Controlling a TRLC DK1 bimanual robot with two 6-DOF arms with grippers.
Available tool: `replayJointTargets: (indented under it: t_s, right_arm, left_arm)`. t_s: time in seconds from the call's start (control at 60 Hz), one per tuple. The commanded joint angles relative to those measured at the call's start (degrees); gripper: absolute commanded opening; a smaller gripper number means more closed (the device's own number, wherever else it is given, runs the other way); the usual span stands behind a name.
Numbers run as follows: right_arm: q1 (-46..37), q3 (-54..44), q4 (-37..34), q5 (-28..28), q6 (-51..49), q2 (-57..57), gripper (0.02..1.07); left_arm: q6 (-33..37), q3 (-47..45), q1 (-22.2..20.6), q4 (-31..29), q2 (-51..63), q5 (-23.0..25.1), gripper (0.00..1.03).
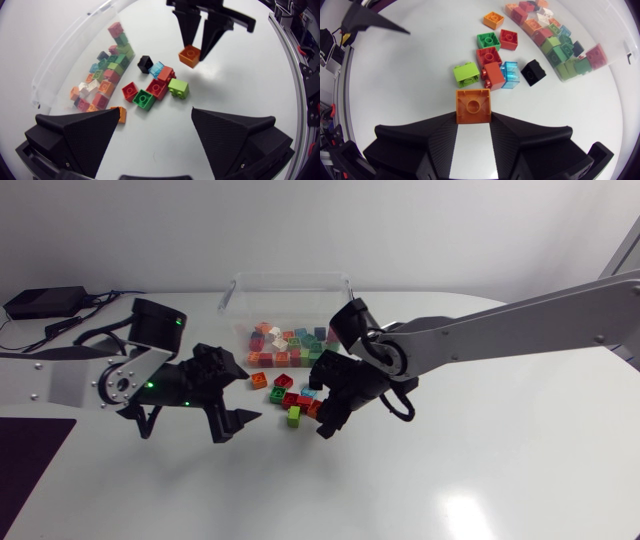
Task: Place the duplo bricks in the container
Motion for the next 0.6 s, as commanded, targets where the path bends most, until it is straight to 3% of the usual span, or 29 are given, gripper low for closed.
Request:
replayJointTargets:
  t_s: [0.0,0.383,0.583]
  right_arm:
    - [-0.8,-2.3,-1.2,-0.5,-1.3,-4.3,0.34]
    - [-5.1,-5.4,-4.8,-2.9,-2.2,-15.9,0.34]
    - [-6.6,-6.6,-4.8,-4.4,-2.5,-18.2,0.34]
  left_arm:
    - [2.8,-1.4,-1.9,2.3,4.0,0.6,0.99]
    - [6.6,3.8,-8.2,6.5,13.3,2.8,0.99]
    - [7.1,10.2,-9.2,2.9,18.3,3.7,0.96]
